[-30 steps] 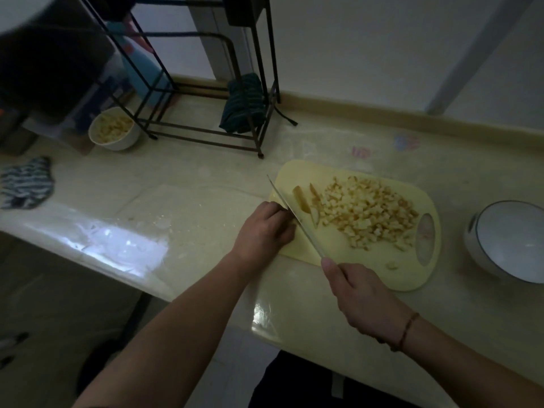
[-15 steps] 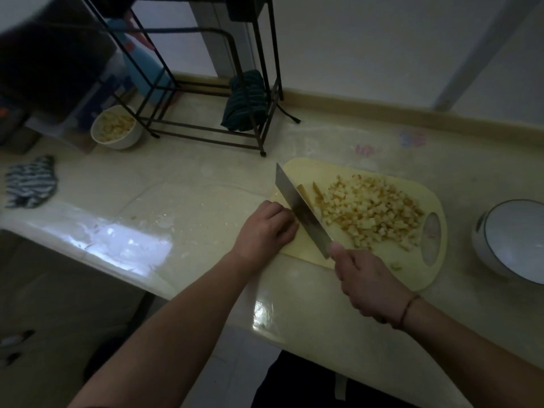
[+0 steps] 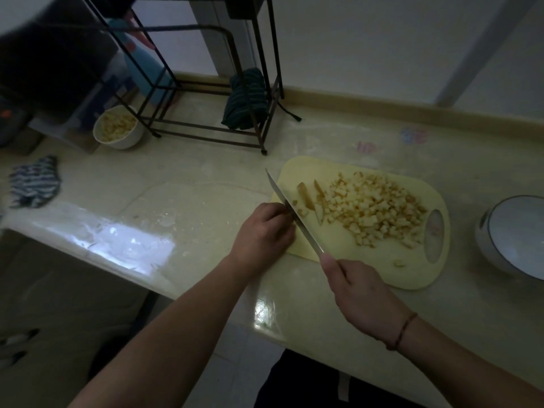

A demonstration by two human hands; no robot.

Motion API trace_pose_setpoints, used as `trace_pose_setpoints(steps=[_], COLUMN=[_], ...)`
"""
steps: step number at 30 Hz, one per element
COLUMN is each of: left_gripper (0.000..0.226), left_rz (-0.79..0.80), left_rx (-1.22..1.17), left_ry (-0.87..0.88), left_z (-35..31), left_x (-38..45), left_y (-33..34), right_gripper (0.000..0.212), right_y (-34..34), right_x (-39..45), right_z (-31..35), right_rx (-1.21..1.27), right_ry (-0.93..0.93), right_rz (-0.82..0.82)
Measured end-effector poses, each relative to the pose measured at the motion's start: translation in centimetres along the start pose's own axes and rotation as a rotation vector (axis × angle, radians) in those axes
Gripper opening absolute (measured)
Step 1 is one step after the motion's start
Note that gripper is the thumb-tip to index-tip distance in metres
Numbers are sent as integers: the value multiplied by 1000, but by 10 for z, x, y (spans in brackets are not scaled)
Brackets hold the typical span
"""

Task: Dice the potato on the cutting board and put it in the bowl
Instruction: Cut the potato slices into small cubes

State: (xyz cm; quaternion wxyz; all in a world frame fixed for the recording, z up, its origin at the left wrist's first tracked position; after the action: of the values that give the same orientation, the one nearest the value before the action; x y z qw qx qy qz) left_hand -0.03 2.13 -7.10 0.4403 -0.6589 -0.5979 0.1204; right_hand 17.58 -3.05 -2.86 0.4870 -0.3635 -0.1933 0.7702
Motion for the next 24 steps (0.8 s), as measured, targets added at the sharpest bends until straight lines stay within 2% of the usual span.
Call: trace_pose_setpoints(steps=[4, 15, 24], left_gripper=[21, 16, 21], left_rz=[-9, -18, -57], left_rx=[2, 13, -5], left_ry=[0, 55, 15], left_z=[-1, 4, 2], left_x=[3, 2, -3], left_y=[-1, -1, -2], right_gripper=[55, 54, 55], right_y=[0, 9, 3], right_x=[-6, 6, 2], right_z=[-6, -6, -6], right_rx=[-8, -58, 21], right_ry=[11, 20, 40], right_rz=[-11, 14, -25])
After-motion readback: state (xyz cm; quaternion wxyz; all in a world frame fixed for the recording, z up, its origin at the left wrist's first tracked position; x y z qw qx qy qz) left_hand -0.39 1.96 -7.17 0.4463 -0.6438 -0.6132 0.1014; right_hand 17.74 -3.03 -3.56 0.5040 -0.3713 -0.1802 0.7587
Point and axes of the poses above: each hand's wrist, its own x-axis towards the middle knuckle, its own y-axis out of the palm, z = x × y, the point moved 6 cm from there along x, towards the middle knuckle, and after that the axes turned 8 degrees about -x, right-handed, at the moved point
